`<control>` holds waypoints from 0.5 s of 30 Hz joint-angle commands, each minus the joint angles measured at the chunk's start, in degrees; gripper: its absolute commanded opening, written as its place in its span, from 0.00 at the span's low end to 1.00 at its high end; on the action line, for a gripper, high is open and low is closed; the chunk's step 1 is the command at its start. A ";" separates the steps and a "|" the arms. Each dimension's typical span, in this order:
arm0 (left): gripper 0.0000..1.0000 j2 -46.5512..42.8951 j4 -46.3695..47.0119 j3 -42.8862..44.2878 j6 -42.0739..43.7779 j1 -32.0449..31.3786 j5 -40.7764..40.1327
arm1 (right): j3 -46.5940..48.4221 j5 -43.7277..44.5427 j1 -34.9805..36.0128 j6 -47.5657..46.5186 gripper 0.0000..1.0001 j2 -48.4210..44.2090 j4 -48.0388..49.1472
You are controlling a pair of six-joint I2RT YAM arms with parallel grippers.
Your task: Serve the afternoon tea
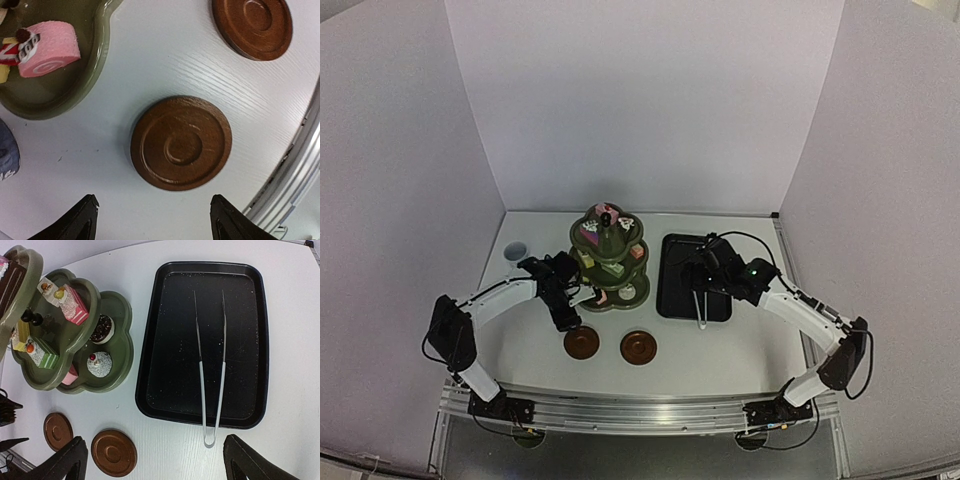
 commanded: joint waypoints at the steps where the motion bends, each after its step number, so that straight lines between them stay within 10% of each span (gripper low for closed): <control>1: 0.78 -6.54 -15.70 6.55 8.30 6.46 7.01 | -0.20 -0.41 -0.04 0.93 0.92 -2.82 0.00; 15: 0.77 5.29 -1.60 28.92 -5.38 40.67 2.90 | 1.54 -2.82 0.07 0.49 0.91 -1.33 0.00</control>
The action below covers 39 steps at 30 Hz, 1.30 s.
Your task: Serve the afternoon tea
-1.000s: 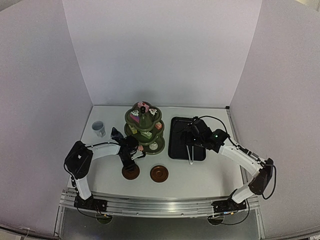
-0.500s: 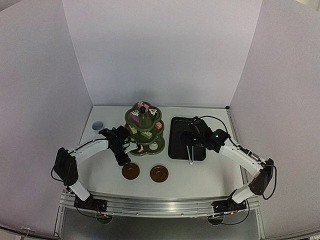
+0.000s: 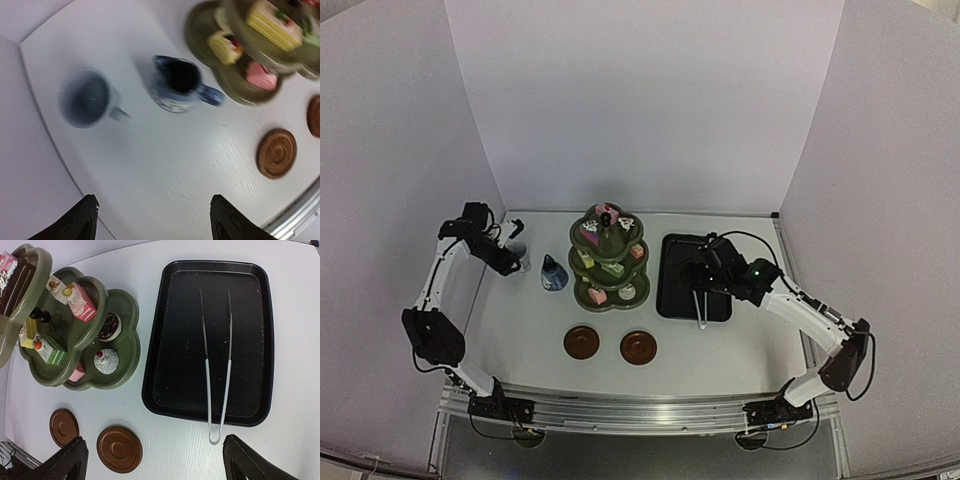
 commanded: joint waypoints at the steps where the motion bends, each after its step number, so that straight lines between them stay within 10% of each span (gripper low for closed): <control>1: 0.77 10.89 7.69 11.49 -10.08 6.31 -2.46 | 1.41 -1.24 0.09 0.43 0.91 -0.46 0.01; 16: 0.78 37.92 3.92 35.25 -10.57 6.63 -11.25 | 0.60 -1.14 0.24 1.78 0.90 -0.96 -0.08; 39: 0.37 41.44 7.10 29.65 -9.52 6.15 -9.62 | 4.30 -1.78 0.24 -0.19 0.90 1.80 -0.60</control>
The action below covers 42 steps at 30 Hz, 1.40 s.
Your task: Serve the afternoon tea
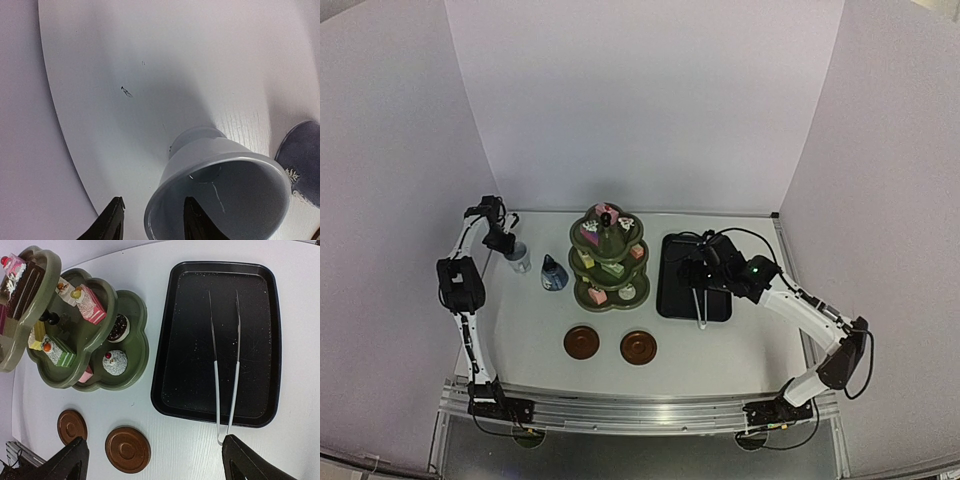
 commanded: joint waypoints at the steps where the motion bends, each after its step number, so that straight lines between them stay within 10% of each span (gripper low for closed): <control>1: 0.36 1.02 1.59 -0.09 -1.16 -0.35 1.80 | 1.89 -0.42 0.22 -0.61 0.90 0.39 -0.33; 6: 0.30 0.33 3.14 -2.24 -1.61 -0.56 3.17 | 1.78 -0.28 0.22 -0.61 0.90 0.13 -0.42; 12: 0.01 -0.87 2.01 -2.07 -4.69 -0.51 2.67 | 2.05 -0.32 0.22 -0.39 0.90 -0.29 -0.54; 31: 0.00 -43.42 -8.77 -38.00 -34.41 1.71 7.33 | 22.92 3.95 19.77 -21.61 0.87 15.68 -1.18; 42: 0.00 -59.24 -8.84 -47.37 -41.82 -14.27 6.55 | 52.76 1.23 30.13 -29.46 0.84 44.07 -1.26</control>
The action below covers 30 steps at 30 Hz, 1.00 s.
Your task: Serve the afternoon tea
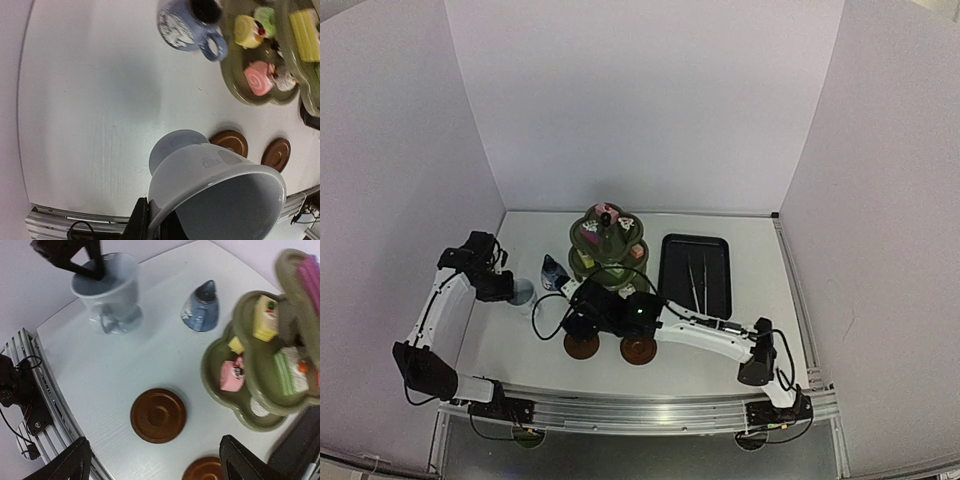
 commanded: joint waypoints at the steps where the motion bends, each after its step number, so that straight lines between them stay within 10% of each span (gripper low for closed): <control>1: 0.00 -3.62 1.38 -1.40 -5.03 -3.26 1.18 | 9.44 -2.34 1.38 -2.93 0.83 7.72 -0.73; 20: 0.00 -4.27 3.89 -4.65 -9.02 -13.82 1.01 | 16.98 0.36 1.86 2.69 0.60 18.24 4.30; 30: 0.00 -5.59 4.67 -7.51 -7.57 -17.88 0.31 | 17.22 1.45 0.93 3.93 0.18 19.28 5.07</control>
